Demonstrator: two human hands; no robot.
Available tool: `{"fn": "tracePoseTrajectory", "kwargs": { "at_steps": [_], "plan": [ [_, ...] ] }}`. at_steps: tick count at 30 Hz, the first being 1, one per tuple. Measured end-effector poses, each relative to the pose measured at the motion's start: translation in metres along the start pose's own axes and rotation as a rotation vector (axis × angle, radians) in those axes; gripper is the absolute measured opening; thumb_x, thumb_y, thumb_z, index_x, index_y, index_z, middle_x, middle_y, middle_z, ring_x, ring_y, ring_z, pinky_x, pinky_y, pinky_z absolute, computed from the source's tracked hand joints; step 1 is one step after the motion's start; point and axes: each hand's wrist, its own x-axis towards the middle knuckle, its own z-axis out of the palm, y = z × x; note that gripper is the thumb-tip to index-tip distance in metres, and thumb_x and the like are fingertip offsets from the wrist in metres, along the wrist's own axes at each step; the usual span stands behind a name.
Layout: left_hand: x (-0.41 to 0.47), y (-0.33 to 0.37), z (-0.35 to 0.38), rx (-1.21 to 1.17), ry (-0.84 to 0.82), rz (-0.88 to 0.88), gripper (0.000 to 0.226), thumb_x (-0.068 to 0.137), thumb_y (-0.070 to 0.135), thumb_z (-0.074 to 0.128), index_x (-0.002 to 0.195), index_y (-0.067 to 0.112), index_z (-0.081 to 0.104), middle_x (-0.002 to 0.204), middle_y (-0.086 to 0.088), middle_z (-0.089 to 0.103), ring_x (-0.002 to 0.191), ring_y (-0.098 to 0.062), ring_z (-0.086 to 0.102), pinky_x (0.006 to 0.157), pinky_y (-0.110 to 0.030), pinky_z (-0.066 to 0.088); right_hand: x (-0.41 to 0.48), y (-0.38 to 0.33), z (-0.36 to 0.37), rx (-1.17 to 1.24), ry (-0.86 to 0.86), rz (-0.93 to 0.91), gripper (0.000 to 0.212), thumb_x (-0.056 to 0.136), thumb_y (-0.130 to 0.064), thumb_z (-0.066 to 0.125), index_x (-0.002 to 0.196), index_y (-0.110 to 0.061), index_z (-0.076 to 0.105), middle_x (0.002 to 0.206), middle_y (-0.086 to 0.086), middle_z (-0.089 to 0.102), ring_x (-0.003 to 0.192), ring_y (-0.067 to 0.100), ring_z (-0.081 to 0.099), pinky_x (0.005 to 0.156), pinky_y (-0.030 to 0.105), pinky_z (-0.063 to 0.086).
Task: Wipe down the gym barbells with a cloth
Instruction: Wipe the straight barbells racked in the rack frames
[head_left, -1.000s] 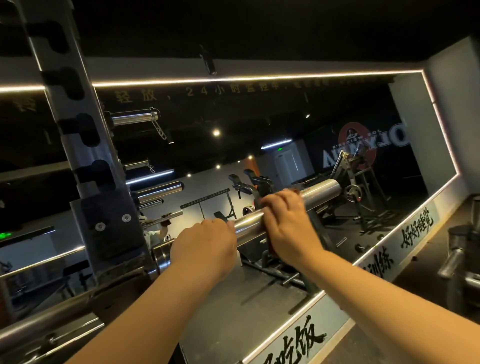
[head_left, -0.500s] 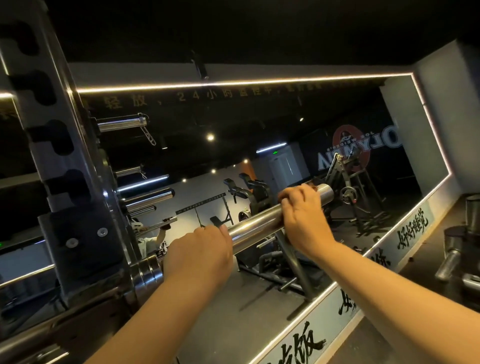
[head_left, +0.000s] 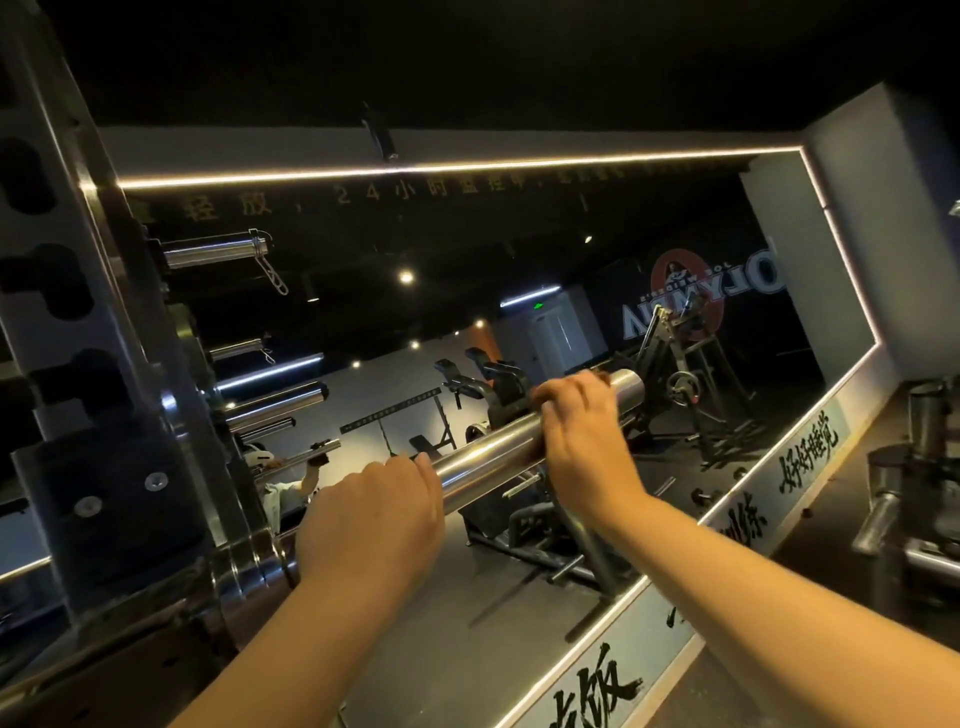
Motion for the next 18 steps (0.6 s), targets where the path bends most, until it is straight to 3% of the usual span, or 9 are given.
{"fn": "tracePoseTrajectory", "kwargs": {
  "at_steps": [3, 5, 6, 8, 10, 13, 15, 18],
  "plan": [
    [-0.002, 0.000, -0.003, -0.003, -0.007, 0.029, 0.043, 0.108, 0.033, 0.020, 0.141, 0.016, 0.040, 0.083, 0.005, 0.039, 0.063, -0.009, 0.040, 0.048, -0.024, 0.024, -0.023, -0.017, 0.005, 0.047, -0.129, -0.203, 0.025, 0.107, -0.033, 0.043, 0.129, -0.030, 0.054, 0.136, -0.011, 0.042, 0.133, 0.006, 0.033, 0.120, 0.039, 0.027],
    [-0.004, 0.003, -0.006, 0.024, -0.026, 0.056, 0.043, 0.109, 0.029, 0.025, 0.149, 0.015, 0.032, 0.083, 0.003, 0.035, 0.062, -0.008, 0.035, 0.048, -0.023, 0.023, -0.011, -0.005, -0.010, -0.001, -0.235, -0.287, 0.029, 0.107, -0.037, 0.042, 0.133, -0.033, 0.053, 0.136, -0.013, 0.045, 0.131, 0.003, 0.035, 0.116, 0.027, 0.026],
    [-0.004, 0.003, -0.007, 0.035, -0.034, 0.062, 0.043, 0.109, 0.028, 0.024, 0.149, 0.016, 0.032, 0.080, 0.004, 0.032, 0.061, -0.007, 0.033, 0.048, -0.022, 0.023, -0.001, 0.008, -0.017, -0.031, -0.254, -0.288, 0.028, 0.107, -0.038, 0.041, 0.132, -0.033, 0.054, 0.132, -0.015, 0.047, 0.127, 0.001, 0.038, 0.113, 0.023, 0.025],
    [-0.002, 0.003, -0.005, 0.051, -0.034, 0.053, 0.042, 0.109, 0.028, 0.019, 0.146, 0.019, 0.037, 0.077, 0.007, 0.032, 0.059, -0.006, 0.034, 0.047, -0.021, 0.023, 0.022, 0.034, -0.028, -0.059, -0.220, -0.202, 0.027, 0.108, -0.038, 0.036, 0.125, -0.033, 0.057, 0.121, -0.016, 0.051, 0.118, 0.002, 0.041, 0.113, 0.029, 0.027],
    [-0.002, 0.003, -0.004, 0.036, -0.018, 0.033, 0.044, 0.108, 0.030, 0.013, 0.139, 0.022, 0.044, 0.075, 0.009, 0.034, 0.057, -0.005, 0.037, 0.046, -0.021, 0.024, 0.037, 0.053, -0.034, -0.097, -0.129, -0.077, 0.028, 0.107, -0.039, 0.030, 0.116, -0.034, 0.056, 0.113, -0.013, 0.053, 0.115, 0.011, 0.046, 0.108, 0.034, 0.030],
    [-0.002, 0.002, -0.006, 0.017, -0.013, 0.024, 0.046, 0.107, 0.029, 0.011, 0.137, 0.021, 0.045, 0.074, 0.008, 0.034, 0.057, -0.005, 0.038, 0.046, -0.021, 0.025, 0.036, 0.045, -0.020, -0.113, -0.035, 0.034, 0.024, 0.105, -0.031, 0.035, 0.107, -0.028, 0.059, 0.110, -0.005, 0.054, 0.111, 0.019, 0.047, 0.097, 0.032, 0.034],
    [-0.002, 0.002, -0.006, 0.017, -0.019, 0.029, 0.045, 0.108, 0.028, 0.012, 0.139, 0.021, 0.043, 0.074, 0.007, 0.032, 0.057, -0.005, 0.036, 0.047, -0.021, 0.024, 0.025, 0.023, -0.011, -0.074, -0.071, -0.029, 0.021, 0.105, -0.029, 0.040, 0.108, -0.026, 0.061, 0.111, -0.006, 0.053, 0.110, 0.017, 0.047, 0.096, 0.030, 0.037],
    [-0.003, 0.003, -0.006, 0.012, -0.009, 0.023, 0.038, 0.110, 0.030, 0.014, 0.133, 0.026, 0.044, 0.074, 0.009, 0.034, 0.057, -0.006, 0.039, 0.046, -0.021, 0.025, 0.022, 0.014, -0.022, -0.057, -0.295, -0.236, 0.024, 0.107, -0.037, 0.041, 0.119, -0.029, 0.059, 0.116, -0.013, 0.052, 0.110, 0.006, 0.045, 0.096, 0.020, 0.037]
  ]
}}
